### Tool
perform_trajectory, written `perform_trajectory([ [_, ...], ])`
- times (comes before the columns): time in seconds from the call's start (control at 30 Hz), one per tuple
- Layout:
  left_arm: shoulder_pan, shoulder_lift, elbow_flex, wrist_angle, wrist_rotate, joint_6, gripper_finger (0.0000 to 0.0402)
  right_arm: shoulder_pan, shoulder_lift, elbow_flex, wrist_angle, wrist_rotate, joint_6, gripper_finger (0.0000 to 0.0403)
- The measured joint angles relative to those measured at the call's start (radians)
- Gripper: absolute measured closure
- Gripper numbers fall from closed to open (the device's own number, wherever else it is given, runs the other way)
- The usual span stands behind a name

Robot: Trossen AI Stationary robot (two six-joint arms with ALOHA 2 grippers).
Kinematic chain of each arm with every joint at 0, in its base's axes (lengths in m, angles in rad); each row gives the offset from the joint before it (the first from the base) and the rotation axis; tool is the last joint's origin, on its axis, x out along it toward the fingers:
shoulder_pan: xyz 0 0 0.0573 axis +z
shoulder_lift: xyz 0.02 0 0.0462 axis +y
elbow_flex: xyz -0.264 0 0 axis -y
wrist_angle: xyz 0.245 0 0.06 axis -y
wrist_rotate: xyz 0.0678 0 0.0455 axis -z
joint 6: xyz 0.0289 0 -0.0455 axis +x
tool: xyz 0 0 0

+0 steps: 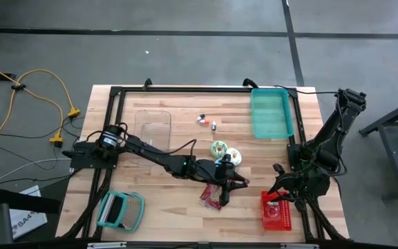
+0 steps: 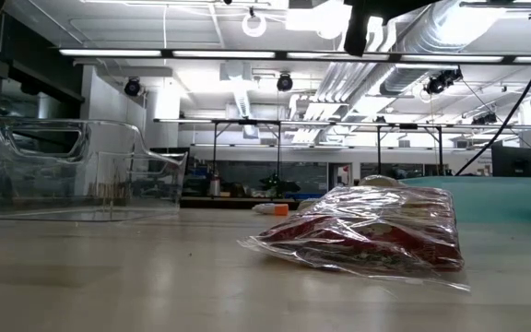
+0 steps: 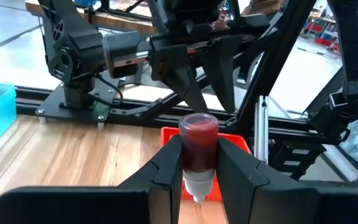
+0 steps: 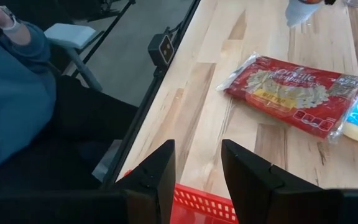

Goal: Pick & Place Food Item
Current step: Put the red food coloring bottle into the red bin

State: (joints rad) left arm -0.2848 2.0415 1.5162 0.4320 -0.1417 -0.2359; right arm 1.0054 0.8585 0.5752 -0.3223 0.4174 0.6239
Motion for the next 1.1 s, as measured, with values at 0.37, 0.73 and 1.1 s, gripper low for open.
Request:
perform_trajectory([
  [0.37,0.0,0.0,0.0,0.053,0.0,0.039,0.033,0.0,0.0,0.0,0.081,0.029,0.0,0.0284],
  [0.73,0.0,0.0,0.0,0.161,0.0,0.058,0.033,0.0,0.0,0.0,0.142,0.303,-0.016,0.0284],
  [1.1,0.014,0.0,0.0,0.235,0.0,0.089,0.033,-0.048,0.01,0.0,0.147,0.394,-0.092,0.0284],
])
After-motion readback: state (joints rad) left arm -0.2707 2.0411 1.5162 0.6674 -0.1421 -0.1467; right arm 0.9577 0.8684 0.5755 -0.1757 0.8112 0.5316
